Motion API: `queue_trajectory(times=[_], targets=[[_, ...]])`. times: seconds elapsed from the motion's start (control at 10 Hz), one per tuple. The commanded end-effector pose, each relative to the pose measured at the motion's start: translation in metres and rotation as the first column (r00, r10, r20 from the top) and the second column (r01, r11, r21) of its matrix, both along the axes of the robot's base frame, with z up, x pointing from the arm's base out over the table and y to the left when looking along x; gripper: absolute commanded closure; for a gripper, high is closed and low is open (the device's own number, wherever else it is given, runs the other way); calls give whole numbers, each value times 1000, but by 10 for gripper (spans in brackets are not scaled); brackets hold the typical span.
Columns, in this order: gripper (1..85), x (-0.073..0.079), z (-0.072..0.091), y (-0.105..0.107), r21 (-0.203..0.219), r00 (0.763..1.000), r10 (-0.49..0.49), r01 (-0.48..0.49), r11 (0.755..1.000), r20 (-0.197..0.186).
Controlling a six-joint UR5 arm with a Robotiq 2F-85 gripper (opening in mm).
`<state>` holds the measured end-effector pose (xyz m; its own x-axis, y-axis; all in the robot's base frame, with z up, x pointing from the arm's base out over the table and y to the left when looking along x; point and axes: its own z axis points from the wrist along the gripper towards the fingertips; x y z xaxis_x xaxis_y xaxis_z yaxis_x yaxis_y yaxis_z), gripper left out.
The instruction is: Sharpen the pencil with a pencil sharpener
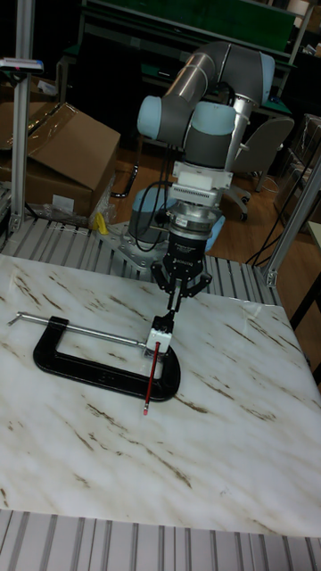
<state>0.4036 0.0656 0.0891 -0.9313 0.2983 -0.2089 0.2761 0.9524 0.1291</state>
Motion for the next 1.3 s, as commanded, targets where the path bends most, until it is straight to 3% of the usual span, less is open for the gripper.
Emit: queue_trajectory(times=[0.0,0.3,0.6,0.9,1.2], targets=[[843,6,-1,7,20,1000,-16,16,1000,10],[847,16,-12,11,1,1000,-12,12,1000,18],[847,23,-20,30,-20,999,-29,30,999,27],[847,32,-38,38,-42,998,-32,34,999,46],[847,30,-49,30,-55,999,-14,15,998,32]])
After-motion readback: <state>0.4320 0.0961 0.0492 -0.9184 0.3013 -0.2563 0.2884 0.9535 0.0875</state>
